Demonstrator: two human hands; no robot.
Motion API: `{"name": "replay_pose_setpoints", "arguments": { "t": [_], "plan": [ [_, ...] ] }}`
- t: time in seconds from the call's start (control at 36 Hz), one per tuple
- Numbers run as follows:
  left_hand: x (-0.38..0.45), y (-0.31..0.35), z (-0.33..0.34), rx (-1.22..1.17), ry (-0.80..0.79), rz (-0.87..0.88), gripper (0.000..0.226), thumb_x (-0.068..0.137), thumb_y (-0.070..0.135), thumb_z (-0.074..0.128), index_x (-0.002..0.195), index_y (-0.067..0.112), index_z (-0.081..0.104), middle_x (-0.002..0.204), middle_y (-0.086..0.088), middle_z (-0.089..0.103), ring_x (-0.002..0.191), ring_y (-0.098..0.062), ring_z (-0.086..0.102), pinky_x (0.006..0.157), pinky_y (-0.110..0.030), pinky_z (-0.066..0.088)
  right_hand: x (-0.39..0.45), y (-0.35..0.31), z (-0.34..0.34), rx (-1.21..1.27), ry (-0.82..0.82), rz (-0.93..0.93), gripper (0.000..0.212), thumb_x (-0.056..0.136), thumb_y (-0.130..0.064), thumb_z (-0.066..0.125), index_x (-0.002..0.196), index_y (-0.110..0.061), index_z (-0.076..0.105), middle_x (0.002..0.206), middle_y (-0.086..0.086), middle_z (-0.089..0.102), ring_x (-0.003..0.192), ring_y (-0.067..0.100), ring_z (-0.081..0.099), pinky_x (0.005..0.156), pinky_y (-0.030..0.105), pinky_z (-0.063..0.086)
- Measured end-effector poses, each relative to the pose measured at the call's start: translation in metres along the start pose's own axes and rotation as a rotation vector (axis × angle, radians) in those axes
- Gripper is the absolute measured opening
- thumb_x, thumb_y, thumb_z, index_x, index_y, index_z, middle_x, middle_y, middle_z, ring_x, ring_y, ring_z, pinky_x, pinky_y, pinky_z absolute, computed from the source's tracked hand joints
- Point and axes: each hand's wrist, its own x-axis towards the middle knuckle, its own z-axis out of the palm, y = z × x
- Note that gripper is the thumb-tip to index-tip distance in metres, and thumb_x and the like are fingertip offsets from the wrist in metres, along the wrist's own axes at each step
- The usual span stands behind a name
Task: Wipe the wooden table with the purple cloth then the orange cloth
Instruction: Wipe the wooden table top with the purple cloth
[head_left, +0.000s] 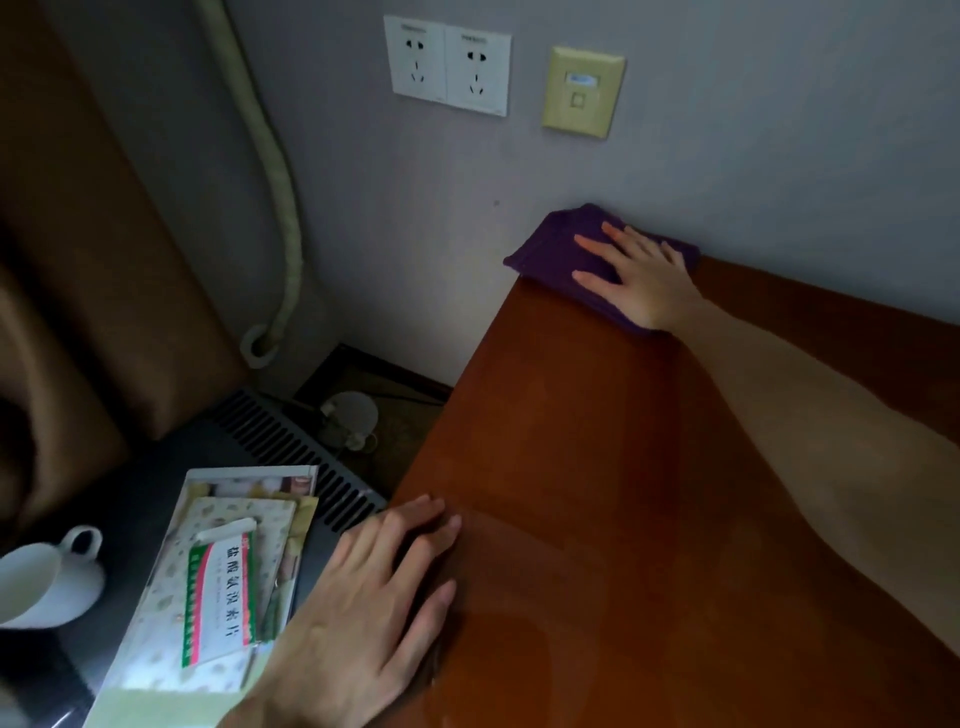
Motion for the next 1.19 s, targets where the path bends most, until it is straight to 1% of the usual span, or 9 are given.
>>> {"name": "replay_pose_setpoints", "arguments": {
  "t": [0.36,0.53,0.64,0.69,0.75,0.83,0.97,1.11,1.19],
  "plan": [
    [-0.004,0.001,0.001,-0.084,0.092,-0.004,0.050,0.104,0.054,0.034,0.141,0.022,0.045,0.140,0.010,0.038,0.128,-0.010,0.042,0.108,-0.032,0.032,-0.103,-0.076,0.019,-0.027,-0.052,0.137,0.090,0.083,-0.092,0.007,0.161,-0.049,-0.003,0.174,-0.003,-0.007,0.159,0.025,-0.009,0.125,0.060,-0.004],
    [-0.010,0.003,-0.007,-0.222,0.348,-0.022,0.039,0.103,0.040,0.044,0.126,0.011,0.053,0.127,-0.001,0.045,0.118,-0.019,0.048,0.104,-0.036,0.036,-0.198,-0.153,0.037,-0.015,-0.064,0.067,0.090,0.079,-0.091,-0.005,0.160,-0.051,-0.008,0.173,-0.006,-0.012,0.159,0.025,-0.014,0.125,0.060,-0.006],
    [-0.005,-0.017,-0.006,-0.376,0.602,-0.298,0.031,0.102,0.034,0.045,0.112,0.008,0.058,0.117,-0.007,0.048,0.112,-0.023,0.049,0.103,-0.040,0.038,-0.264,-0.197,0.048,-0.039,-0.074,-0.056,0.085,0.086,-0.089,0.002,0.162,-0.048,-0.001,0.174,-0.005,-0.006,0.160,0.027,-0.010,0.124,0.063,-0.001],
    [0.000,-0.029,-0.013,-0.510,0.650,-0.416,0.028,0.101,0.034,0.045,0.107,0.010,0.058,0.114,-0.006,0.046,0.107,-0.011,0.047,0.102,-0.027,0.036,-0.296,-0.216,0.054,-0.036,-0.043,-0.128,0.083,0.090,-0.087,0.009,0.163,-0.046,0.009,0.174,-0.003,0.003,0.160,0.029,-0.003,0.124,0.065,0.005],
    [0.007,-0.041,-0.024,-0.613,0.568,-0.394,0.022,0.102,0.028,0.050,0.110,0.010,0.060,0.114,-0.001,0.043,0.101,0.000,0.049,0.097,-0.013,0.035,-0.323,-0.231,0.059,-0.028,-0.033,-0.166,0.081,0.093,-0.085,0.015,0.163,-0.044,0.014,0.174,-0.002,0.008,0.160,0.029,0.001,0.123,0.065,0.009],
    [0.019,-0.058,-0.036,-0.579,0.355,-0.234,0.028,0.099,0.037,0.055,0.117,0.018,0.066,0.112,0.010,0.042,0.109,-0.014,0.058,0.105,-0.027,0.044,-0.352,-0.246,0.064,-0.045,-0.052,-0.217,0.080,0.094,-0.084,0.021,0.163,-0.044,0.013,0.174,-0.003,0.007,0.160,0.029,0.002,0.123,0.064,0.010],
    [0.028,-0.051,-0.039,-0.446,0.022,-0.078,0.052,0.089,0.054,0.058,0.129,0.021,0.067,0.117,0.004,0.046,0.114,-0.009,0.055,0.111,-0.033,0.041,-0.372,-0.242,0.053,0.106,-0.086,-0.296,0.064,0.101,-0.073,0.024,0.160,-0.049,0.020,0.173,-0.008,0.007,0.160,0.019,0.002,0.127,0.054,0.003],
    [0.027,-0.039,-0.035,-0.232,-0.142,0.008,0.065,0.087,0.057,0.069,0.140,0.020,0.059,0.135,0.001,0.037,0.133,-0.014,0.043,0.115,-0.031,0.036,-0.355,-0.207,0.030,0.242,0.126,0.138,0.072,0.094,-0.072,0.034,0.152,-0.031,0.047,0.158,-0.006,0.044,0.146,0.016,0.038,0.111,0.045,0.039],
    [0.030,-0.031,-0.044,-0.125,-0.121,0.063,0.056,0.082,0.055,0.074,0.124,0.017,0.069,0.128,0.003,0.043,0.126,-0.016,0.043,0.108,-0.035,0.041,-0.346,-0.204,0.023,0.229,-0.011,0.241,0.087,0.086,-0.082,0.030,0.150,-0.026,0.048,0.147,-0.004,0.048,0.132,0.019,0.045,0.105,0.041,0.039]
  ]
}}
